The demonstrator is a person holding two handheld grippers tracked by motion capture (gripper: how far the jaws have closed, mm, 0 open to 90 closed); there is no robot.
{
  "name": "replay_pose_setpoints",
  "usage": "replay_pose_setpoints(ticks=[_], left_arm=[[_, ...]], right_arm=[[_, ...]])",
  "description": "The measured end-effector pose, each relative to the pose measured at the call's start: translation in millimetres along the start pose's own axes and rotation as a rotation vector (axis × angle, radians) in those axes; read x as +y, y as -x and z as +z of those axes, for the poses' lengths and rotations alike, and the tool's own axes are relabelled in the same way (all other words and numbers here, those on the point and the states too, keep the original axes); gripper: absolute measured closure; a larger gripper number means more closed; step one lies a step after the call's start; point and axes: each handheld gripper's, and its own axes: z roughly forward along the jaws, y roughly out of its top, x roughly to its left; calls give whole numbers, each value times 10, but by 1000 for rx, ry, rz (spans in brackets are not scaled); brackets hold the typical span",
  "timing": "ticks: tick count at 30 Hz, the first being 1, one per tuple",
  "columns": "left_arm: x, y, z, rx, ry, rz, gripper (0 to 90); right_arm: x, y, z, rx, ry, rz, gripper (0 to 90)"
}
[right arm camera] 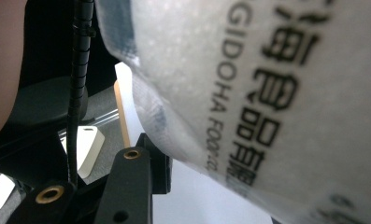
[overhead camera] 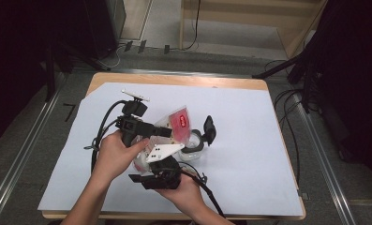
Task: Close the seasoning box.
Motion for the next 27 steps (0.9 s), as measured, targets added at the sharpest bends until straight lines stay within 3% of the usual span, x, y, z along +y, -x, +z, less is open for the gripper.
replay_pose_setpoints(ticks=[27], left_arm=[[-1, 20, -3, 4, -4, 13, 695]], right_arm=[[3, -7, -1, -3, -6, 5, 627]])
